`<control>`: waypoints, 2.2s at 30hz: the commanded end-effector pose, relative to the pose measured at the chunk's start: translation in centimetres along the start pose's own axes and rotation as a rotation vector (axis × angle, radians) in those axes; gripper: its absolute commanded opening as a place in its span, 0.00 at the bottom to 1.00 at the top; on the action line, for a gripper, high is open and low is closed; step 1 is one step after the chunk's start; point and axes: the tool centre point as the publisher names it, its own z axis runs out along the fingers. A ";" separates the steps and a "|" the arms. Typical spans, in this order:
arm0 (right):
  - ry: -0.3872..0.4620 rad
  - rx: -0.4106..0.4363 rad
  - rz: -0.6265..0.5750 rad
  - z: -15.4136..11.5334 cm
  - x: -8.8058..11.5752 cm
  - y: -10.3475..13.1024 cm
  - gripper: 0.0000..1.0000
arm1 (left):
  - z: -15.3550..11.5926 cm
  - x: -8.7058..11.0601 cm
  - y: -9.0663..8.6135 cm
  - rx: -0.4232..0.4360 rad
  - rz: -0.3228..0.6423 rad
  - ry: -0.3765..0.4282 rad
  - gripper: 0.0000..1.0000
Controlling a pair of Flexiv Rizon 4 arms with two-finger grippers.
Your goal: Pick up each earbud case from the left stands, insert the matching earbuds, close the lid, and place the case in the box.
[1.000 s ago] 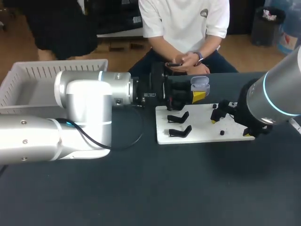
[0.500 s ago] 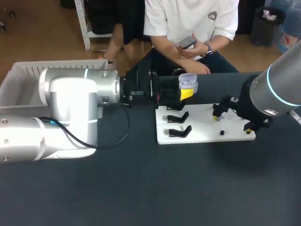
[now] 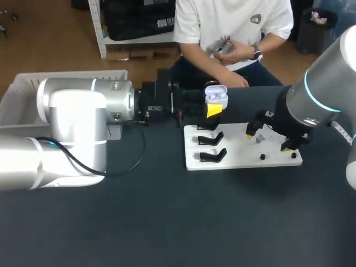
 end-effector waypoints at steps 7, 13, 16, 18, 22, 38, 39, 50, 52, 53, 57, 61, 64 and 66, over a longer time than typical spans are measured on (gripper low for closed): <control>0.050 0.005 -0.014 1.3 -0.9 0.7 0.67 | 0.0 0.1 -0.1 -0.004 0.003 -0.005 0.00; 0.066 0.000 -0.027 1.9 -1.0 0.9 0.58 | 0.0 0.1 -0.1 -0.004 0.003 -0.005 0.00; 0.070 0.001 -0.027 2.1 -1.2 0.8 0.57 | 0.0 0.1 -0.1 -0.004 0.003 -0.005 0.00; 0.073 -0.002 -0.023 2.3 -1.3 0.7 0.55 | 0.0 0.1 -0.1 -0.004 0.003 -0.005 0.00; 0.079 -0.003 -0.025 2.7 -1.4 0.6 0.56 | 0.0 0.1 -0.1 -0.004 0.003 -0.005 0.00; 0.099 -0.007 -0.018 4.0 -2.0 -0.1 0.47 | 0.0 0.1 -0.1 -0.004 0.003 -0.005 0.00; 0.100 -0.007 -0.019 4.1 -2.0 -0.1 0.46 | 0.0 0.1 -0.1 -0.004 0.003 -0.005 0.00; 0.096 -0.007 -0.028 4.0 -2.4 0.0 0.40 | 0.0 0.1 -0.1 -0.004 0.003 -0.005 0.00; 0.097 -0.008 -0.030 4.0 -2.4 0.0 0.39 | 0.0 0.1 -0.1 -0.004 0.003 -0.005 0.00; 0.098 -0.008 -0.031 4.1 -2.4 0.1 0.38 | 0.0 0.1 -0.1 -0.004 0.003 -0.005 0.00; 0.101 -0.009 -0.032 4.2 -2.3 0.1 0.36 | 0.0 0.1 -0.1 -0.004 0.003 -0.005 0.00; 0.102 -0.010 -0.032 4.2 -2.3 0.1 0.25 | 0.0 0.1 -0.1 -0.004 0.003 -0.005 0.00; 0.102 -0.010 -0.032 4.3 -2.3 0.1 0.24 | 0.0 0.1 -0.1 -0.004 0.003 -0.005 0.00; 0.104 -0.011 -0.032 4.3 -2.3 0.2 0.15 | 0.0 0.1 -0.1 -0.004 0.003 -0.005 0.00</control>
